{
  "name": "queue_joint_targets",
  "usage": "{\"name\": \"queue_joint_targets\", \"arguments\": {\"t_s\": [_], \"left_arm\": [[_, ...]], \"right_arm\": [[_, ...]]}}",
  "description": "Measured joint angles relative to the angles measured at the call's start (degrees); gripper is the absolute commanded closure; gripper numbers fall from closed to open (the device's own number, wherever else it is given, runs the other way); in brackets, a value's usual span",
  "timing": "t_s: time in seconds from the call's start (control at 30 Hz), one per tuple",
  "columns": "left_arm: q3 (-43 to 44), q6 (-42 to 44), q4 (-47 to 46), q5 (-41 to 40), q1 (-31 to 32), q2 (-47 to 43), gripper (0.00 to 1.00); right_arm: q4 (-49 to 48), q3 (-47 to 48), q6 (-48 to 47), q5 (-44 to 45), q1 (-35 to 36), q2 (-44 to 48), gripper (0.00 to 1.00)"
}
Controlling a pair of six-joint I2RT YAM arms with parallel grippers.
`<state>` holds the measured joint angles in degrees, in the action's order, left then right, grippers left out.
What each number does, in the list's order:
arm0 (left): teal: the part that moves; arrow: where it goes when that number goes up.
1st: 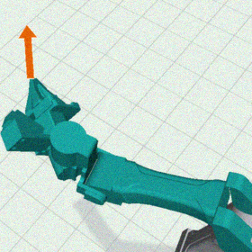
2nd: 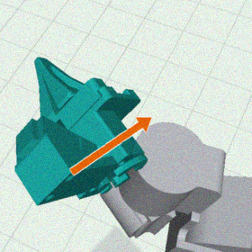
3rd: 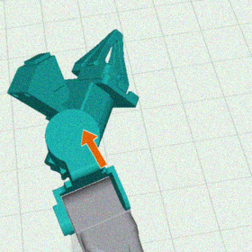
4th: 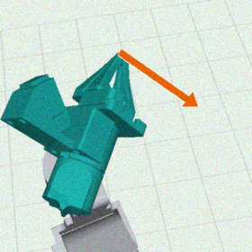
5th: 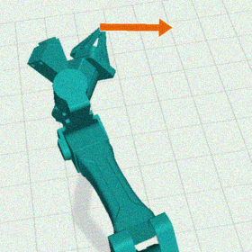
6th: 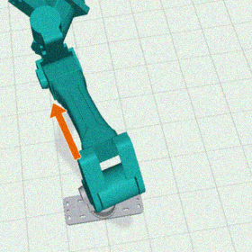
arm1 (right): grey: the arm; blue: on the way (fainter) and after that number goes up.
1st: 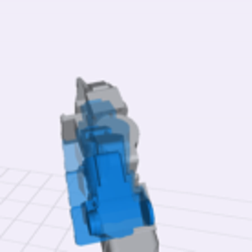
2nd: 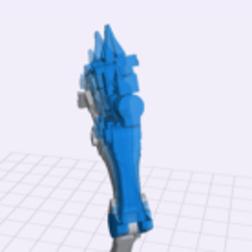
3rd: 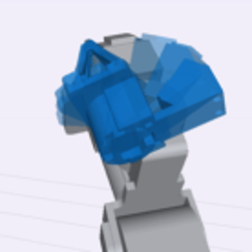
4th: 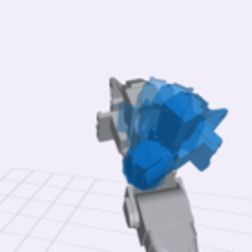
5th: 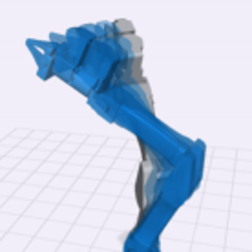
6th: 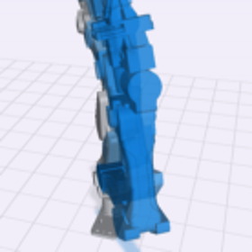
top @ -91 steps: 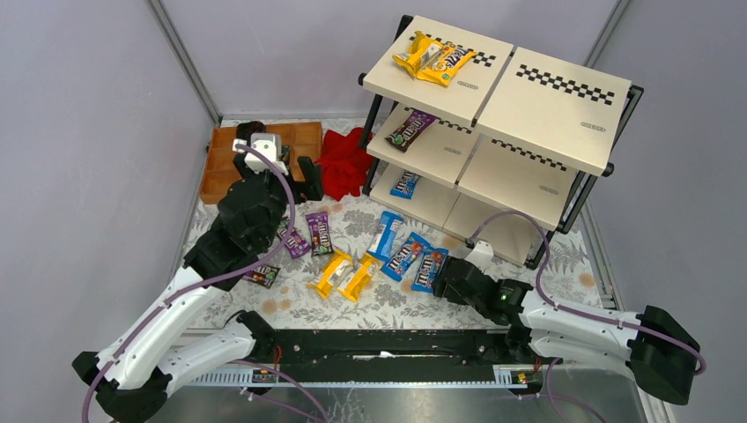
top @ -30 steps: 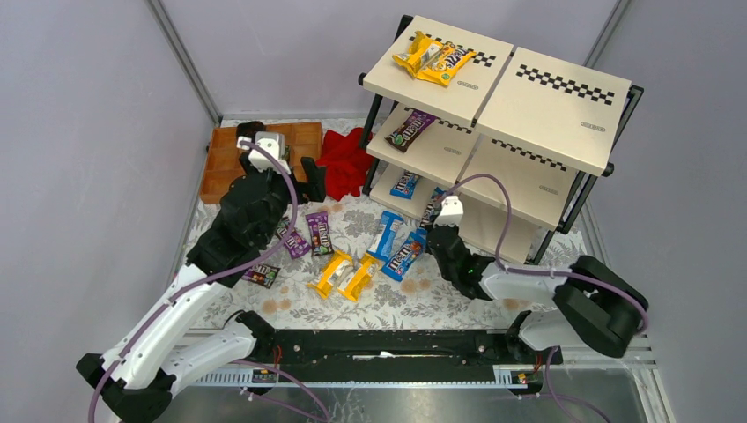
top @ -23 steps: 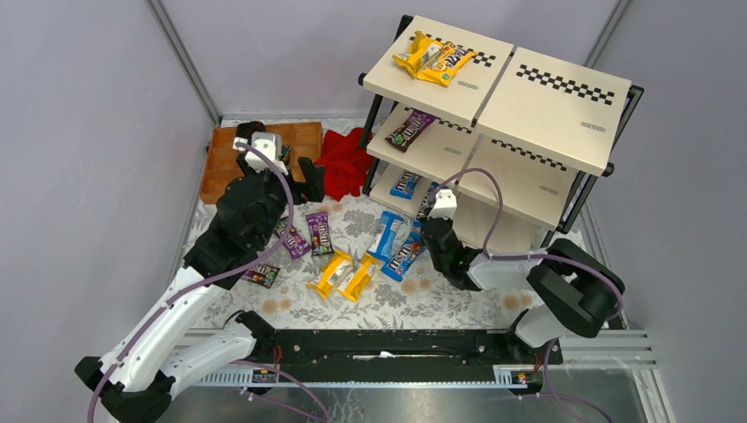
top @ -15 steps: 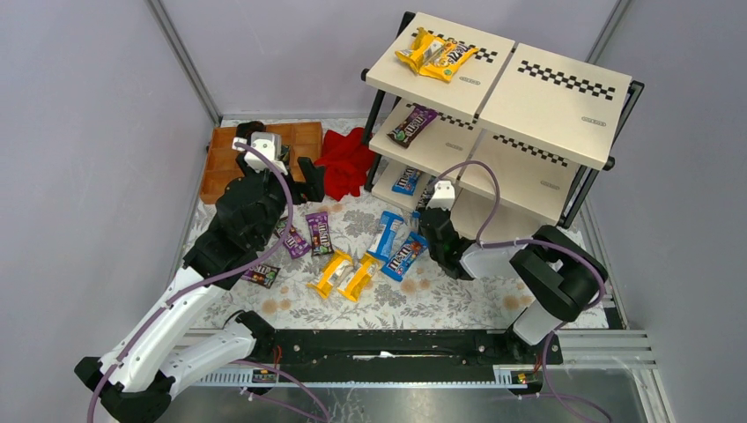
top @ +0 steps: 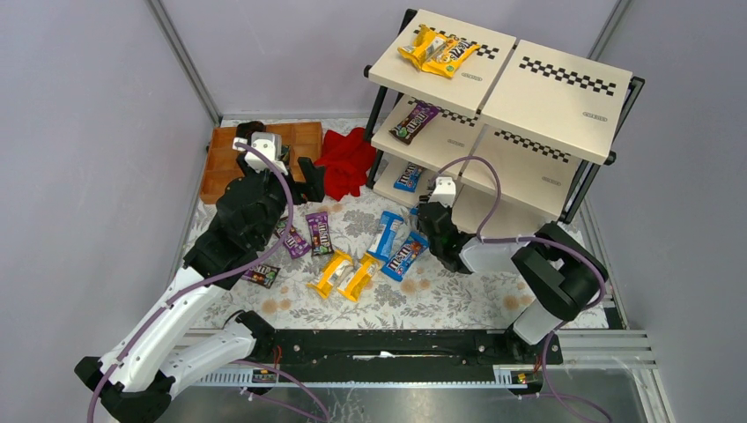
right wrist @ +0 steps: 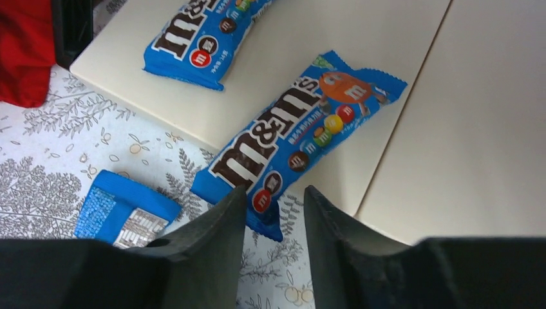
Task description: Place and organize the candy bags onto the shelf
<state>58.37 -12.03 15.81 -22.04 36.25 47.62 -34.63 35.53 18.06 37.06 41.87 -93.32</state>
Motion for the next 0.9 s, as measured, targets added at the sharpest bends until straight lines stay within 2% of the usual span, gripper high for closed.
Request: {"name": "queue_joint_targets", "arguments": {"t_s": [0.2,0.27,0.43,0.53,0.8,0.9], "left_arm": [[0.0,0.0,0.0,0.0,0.0,0.0,0.01],[0.0,0.0,0.0,0.0,0.0,0.1,0.01],[0.0,-0.1,0.0,0.5,0.0,0.2,0.01],[0.0,-0.2,0.0,0.8,0.0,0.2,0.01],[0.0,-0.5,0.0,1.4,0.0,0.2,0.01],[0.0,-0.5,0.0,1.5,0.0,0.1,0.01]], "right_arm": [[8.9,0.0,4.7,-2.3,0.0,4.5,0.31],[12.4,0.0,7.3,-3.7,0.0,7.2,0.27],[15.9,-2.0,15.5,-8.3,0.0,14.1,0.30],[13.7,-5.2,20.8,-11.1,0.0,15.7,0.38],[-2.0,-11.8,34.0,-12.0,0.0,7.8,0.41],[-7.5,-11.8,36.1,-10.5,0.0,4.0,0.46]]}}
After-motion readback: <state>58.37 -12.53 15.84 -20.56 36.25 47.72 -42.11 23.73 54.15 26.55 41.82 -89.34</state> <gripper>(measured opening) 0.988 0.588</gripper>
